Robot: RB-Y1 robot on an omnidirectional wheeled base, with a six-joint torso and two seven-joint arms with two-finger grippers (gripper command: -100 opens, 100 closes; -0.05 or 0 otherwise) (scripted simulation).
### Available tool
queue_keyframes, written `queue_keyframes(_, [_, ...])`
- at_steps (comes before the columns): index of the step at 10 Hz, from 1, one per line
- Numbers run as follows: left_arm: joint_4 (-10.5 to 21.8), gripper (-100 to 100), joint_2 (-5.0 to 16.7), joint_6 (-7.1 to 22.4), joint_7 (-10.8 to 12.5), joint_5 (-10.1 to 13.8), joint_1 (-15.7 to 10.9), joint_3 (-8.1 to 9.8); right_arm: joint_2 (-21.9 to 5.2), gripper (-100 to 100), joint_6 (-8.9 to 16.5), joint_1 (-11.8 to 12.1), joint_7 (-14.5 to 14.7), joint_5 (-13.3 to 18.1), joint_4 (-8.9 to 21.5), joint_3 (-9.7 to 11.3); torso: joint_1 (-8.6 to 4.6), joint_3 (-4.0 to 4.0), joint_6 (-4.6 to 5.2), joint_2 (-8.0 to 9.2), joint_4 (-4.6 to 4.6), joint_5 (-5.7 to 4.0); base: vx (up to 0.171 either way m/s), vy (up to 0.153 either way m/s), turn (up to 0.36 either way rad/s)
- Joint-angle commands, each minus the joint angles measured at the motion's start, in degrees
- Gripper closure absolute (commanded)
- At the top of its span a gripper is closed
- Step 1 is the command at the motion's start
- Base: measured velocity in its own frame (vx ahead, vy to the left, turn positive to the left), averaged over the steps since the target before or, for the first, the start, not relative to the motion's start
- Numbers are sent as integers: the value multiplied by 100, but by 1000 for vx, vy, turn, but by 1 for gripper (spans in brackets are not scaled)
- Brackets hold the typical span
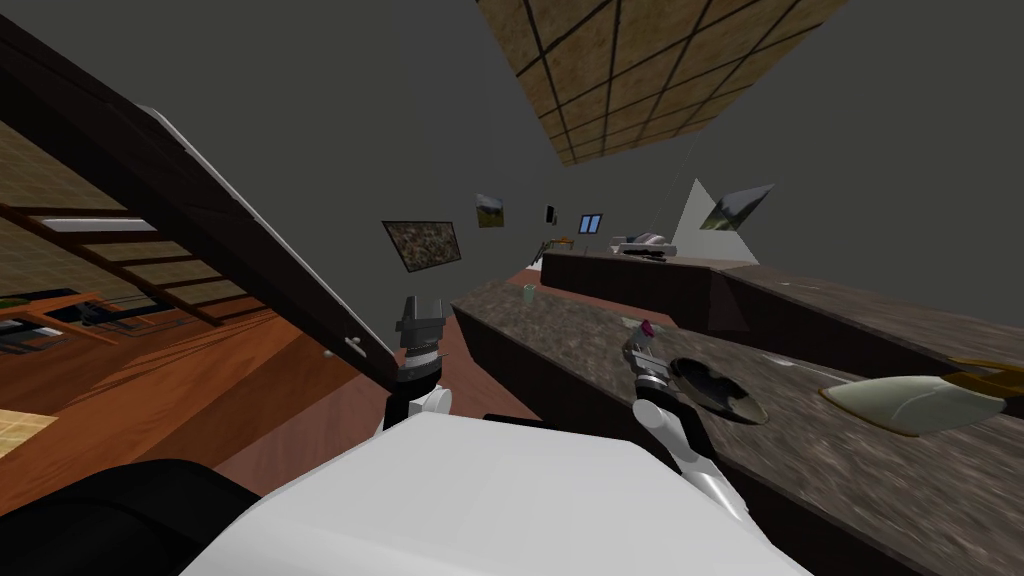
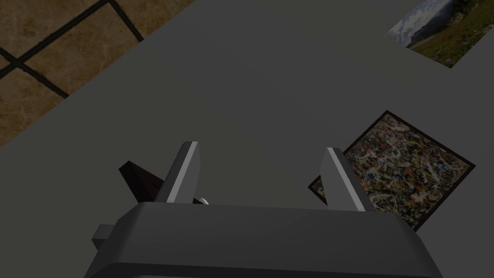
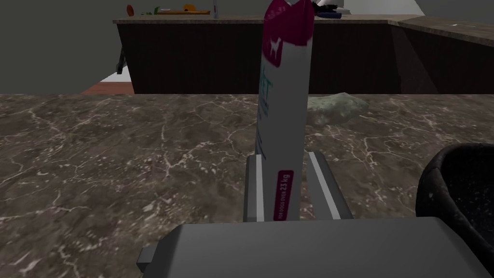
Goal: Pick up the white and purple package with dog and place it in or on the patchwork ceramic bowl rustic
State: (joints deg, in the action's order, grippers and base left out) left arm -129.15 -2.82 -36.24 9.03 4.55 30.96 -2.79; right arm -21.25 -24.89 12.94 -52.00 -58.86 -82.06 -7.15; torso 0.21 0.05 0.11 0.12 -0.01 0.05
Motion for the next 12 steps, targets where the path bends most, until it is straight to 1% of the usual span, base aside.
queue_keyframes(1, [0, 0, 0, 0, 0, 0, 0, 0, -183, 100, 228, 70, 53, -118, -33, -85, 0, 0, 0, 0, 0, 0, -40, 142, -92])
queue_keyframes(4, [0, 0, -1, 0, 0, 0, 0, -1, -398, 100, 503, 153, 130, -274, -117, -194, 25, 3, 9, 18, -11, -5, -24, 135, -68])
queue_keyframes(9, [0, 0, 0, 0, 0, 0, 0, 0, -777, 100, 987, 298, 226, -569, -305, -394, 14, 4, 6, 19, -10, 1, -25, 90, -56])
queue_keyframes(11, [0, 0, 0, 0, 0, 0, 0, 0, -1012, 100, 1289, 386, 277, -759, -451, -512, 21, 5, 7, 20, -9, 5, -32, 102, -89])
queue_keyframes(12, [0, 0, 0, 0, 0, 0, 0, 0, -1090, 100, 1389, 413, 295, -825, -511, -547, 23, 7, 6, 21, -8, 7, -38, 68, -77])
